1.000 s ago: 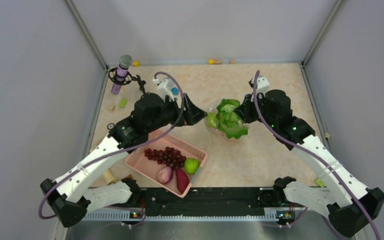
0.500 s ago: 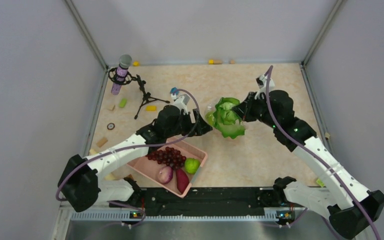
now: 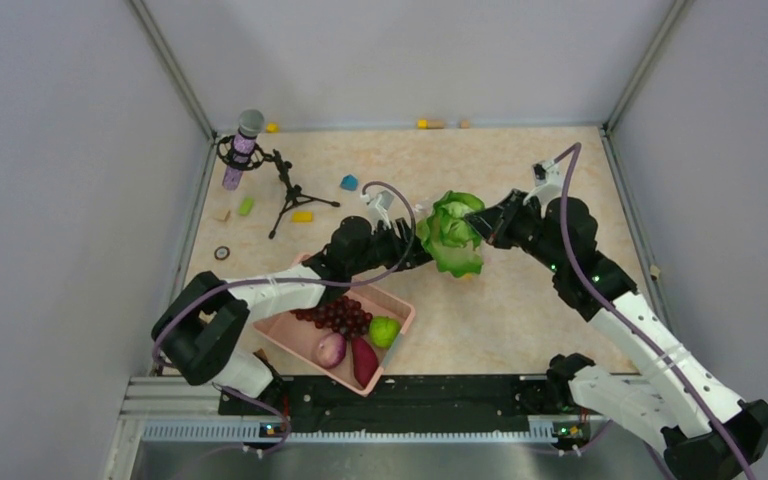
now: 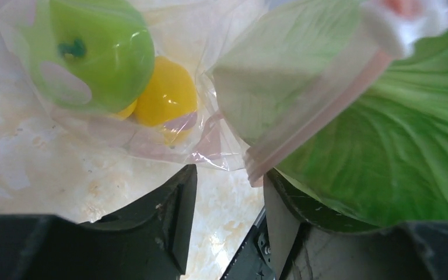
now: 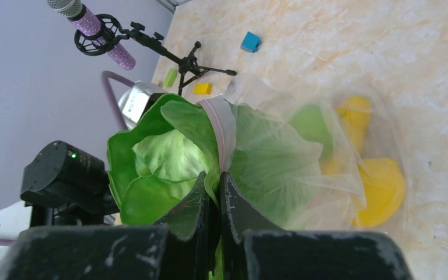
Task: Place the food in the zip-top bag and seal the zipper
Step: Adjust the zipper food storage bag at the center of the board.
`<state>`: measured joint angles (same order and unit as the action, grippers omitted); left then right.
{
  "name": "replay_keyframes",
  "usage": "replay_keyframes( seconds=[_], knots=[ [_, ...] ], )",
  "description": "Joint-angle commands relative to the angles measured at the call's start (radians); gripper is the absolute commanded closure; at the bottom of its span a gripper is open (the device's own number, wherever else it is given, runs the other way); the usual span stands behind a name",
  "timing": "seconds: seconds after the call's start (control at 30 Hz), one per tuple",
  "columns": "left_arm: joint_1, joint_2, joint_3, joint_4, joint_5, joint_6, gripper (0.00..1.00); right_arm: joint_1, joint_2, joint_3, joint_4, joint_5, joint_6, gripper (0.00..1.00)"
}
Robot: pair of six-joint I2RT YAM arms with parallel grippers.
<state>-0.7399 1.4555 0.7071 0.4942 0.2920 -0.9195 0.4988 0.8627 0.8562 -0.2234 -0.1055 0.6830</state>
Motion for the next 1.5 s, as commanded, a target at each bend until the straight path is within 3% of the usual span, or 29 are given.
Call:
replay_keyframes(
  seconds=[0.0,0.4,0.5,0.53,0.57,0.73,0.97,1.07,1.3,1.47],
  knots=[
    [0.002,0.055,0.042,0.139,0.022,-0.038,0.53,-0.011,-0.025,-0.010,0.116,0.002,0.062,1.00],
    [0.002,0.138,0.071,0.244,0.034,-0.081,0.63,-0.011,-0.012,-0.048,0.168,-0.033,0.100,1.00],
    [0.005,0.148,0.090,0.260,0.044,-0.074,0.80,-0.011,-0.014,-0.049,0.164,-0.018,0.094,1.00],
    [0.004,0.144,0.096,0.257,0.045,-0.070,0.93,-0.011,-0.014,-0.051,0.157,-0.012,0.091,1.00],
    [0.005,0.140,0.099,0.251,0.041,-0.064,1.00,-0.012,-0.013,-0.050,0.154,-0.007,0.085,1.00],
    [0.005,0.066,0.082,0.178,0.000,-0.011,1.00,-0.013,-0.026,-0.017,0.097,0.073,0.000,1.00],
    [0.001,-0.106,0.188,-0.225,-0.008,0.131,1.00,-0.013,0.019,0.141,-0.077,0.361,-0.215,1.00],
    [0.000,-0.155,0.246,-0.318,-0.011,0.178,1.00,-0.013,0.060,0.217,-0.124,0.478,-0.261,1.00],
    [0.000,-0.163,0.351,-0.401,0.046,0.229,1.00,-0.013,0.160,0.343,-0.234,0.466,-0.303,1.00],
    [0.000,-0.115,0.409,-0.439,0.054,0.233,1.00,-0.012,0.185,0.344,-0.268,0.306,-0.363,0.57]
  ],
)
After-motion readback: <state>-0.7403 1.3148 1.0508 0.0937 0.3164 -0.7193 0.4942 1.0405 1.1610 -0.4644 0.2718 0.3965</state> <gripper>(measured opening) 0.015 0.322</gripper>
